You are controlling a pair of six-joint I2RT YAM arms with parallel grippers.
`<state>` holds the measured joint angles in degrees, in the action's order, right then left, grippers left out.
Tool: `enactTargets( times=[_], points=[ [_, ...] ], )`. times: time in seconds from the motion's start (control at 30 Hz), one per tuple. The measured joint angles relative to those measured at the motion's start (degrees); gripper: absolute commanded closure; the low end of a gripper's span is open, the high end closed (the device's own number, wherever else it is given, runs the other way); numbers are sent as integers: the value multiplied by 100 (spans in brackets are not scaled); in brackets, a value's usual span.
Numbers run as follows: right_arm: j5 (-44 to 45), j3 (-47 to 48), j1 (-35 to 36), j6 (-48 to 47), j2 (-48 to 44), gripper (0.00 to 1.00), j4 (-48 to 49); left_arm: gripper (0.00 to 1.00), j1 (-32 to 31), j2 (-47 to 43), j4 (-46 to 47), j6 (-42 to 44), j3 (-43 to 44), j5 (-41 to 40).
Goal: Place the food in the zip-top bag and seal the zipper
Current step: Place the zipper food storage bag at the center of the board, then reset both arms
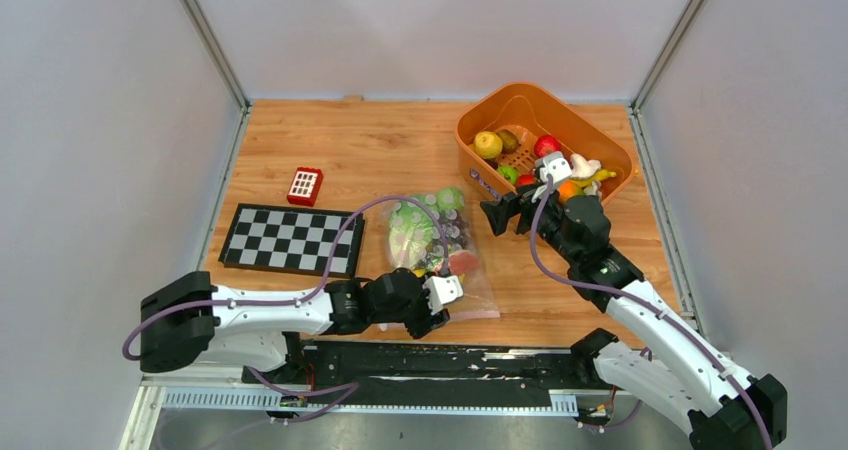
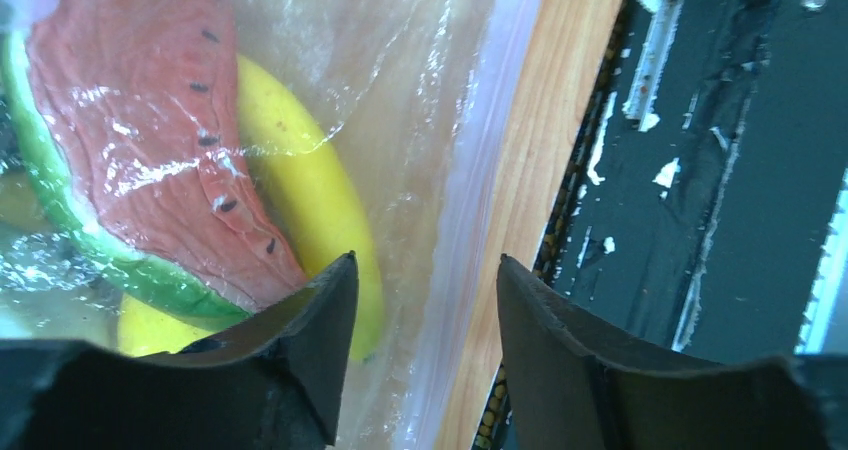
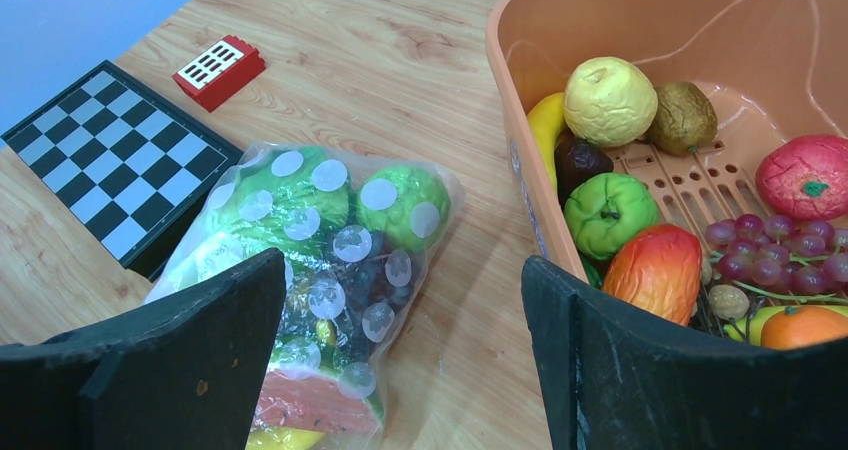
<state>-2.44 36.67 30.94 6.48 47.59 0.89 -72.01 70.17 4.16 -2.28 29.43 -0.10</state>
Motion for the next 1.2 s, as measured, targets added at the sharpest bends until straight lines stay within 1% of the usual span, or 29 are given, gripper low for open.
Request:
enactTargets(
  times=[0.07,0.13,0.3,0.47,0.6,0.67,0.73,0.77,0.87,0.93,1.0,1.13,1.2],
  points=[
    [0,0,-2,0,7,12,0,29,0,-164,-118,9,37,116],
    [0,0,-2,0,13,12,-2,25,0,-380,-286,35,127,214],
    [2,0,-13,0,52,12,-2,24,0,-940,-632,133,483,306],
    [2,0,-28,0,63,12,-2,20,0,-1191,-918,365,894,212],
    [-4,0,-33,0,63,12,-2,18,-2,-1272,-975,533,964,-28],
    [-17,0,-33,0,63,12,-4,15,-2,-1272,-999,568,964,-186],
    [-52,0,-33,-2,63,12,-4,4,0,-1272,-1012,595,964,-411],
    [-68,0,-33,-2,63,12,-4,1,0,-1274,-1019,619,964,-553],
    [-92,2,-33,-4,63,12,-7,0,90,-1325,-1056,664,964,-953],
    [-79,9,-39,-13,63,11,-26,0,306,-1419,-1106,654,975,-1121],
    [-33,63,-55,-52,72,11,-122,0,708,-1521,-1200,612,1045,-1287],
    [107,308,-205,-151,122,9,-330,0,1665,-1851,-1233,435,1189,-1587],
    [188,446,-374,-186,140,9,-415,0,2352,-2098,-1322,216,1283,-1665]
  ],
)
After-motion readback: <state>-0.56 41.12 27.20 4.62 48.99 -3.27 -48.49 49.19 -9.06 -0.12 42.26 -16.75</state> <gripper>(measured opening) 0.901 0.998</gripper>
